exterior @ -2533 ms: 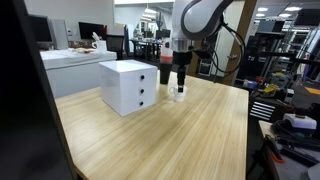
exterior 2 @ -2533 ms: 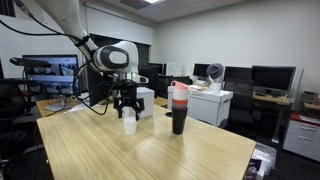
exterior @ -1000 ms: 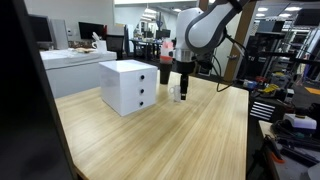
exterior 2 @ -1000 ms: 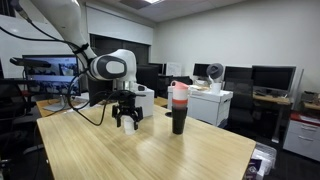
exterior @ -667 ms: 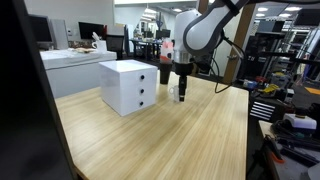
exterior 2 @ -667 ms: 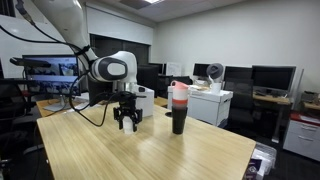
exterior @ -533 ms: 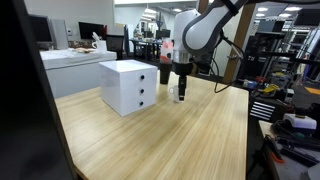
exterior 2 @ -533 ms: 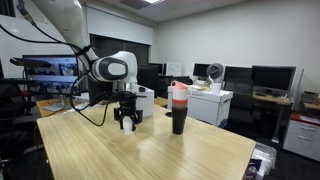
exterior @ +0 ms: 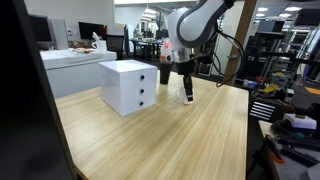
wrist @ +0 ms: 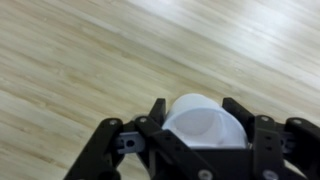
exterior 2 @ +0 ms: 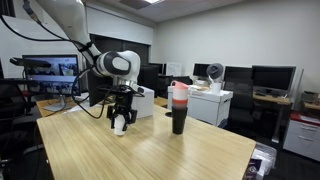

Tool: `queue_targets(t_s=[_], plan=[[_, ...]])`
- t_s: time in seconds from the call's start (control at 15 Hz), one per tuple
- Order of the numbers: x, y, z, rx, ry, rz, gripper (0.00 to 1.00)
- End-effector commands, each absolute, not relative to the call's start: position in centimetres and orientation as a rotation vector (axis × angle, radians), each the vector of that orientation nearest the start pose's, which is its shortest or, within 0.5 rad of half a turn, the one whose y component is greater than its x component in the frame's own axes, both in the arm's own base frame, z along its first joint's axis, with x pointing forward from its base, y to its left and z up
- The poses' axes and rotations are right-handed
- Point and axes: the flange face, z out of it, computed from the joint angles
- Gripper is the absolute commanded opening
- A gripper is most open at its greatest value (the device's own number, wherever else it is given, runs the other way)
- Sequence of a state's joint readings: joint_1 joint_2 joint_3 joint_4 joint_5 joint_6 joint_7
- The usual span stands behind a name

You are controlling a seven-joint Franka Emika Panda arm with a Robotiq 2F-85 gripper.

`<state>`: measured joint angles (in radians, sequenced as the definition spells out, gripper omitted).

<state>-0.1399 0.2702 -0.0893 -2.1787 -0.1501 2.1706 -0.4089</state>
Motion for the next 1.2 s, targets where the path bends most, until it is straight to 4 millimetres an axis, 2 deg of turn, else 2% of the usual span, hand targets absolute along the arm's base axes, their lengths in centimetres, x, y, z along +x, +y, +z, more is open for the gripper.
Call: queue_targets(t_s=[0.0, 0.33, 0.73, 1.13], plan=[[51.5, -12.8, 26.5, -3.088, -0.485, 0.516, 0.36], [52.1, -13.1, 29.3, -3.095, -0.492, 0.482, 0.36], [51.9, -13.4, 33.0, -3.065, -0.514, 0.51, 0.36], [52.4, -14.5, 37.0, -3.096, -0.499, 0.459, 0.36]])
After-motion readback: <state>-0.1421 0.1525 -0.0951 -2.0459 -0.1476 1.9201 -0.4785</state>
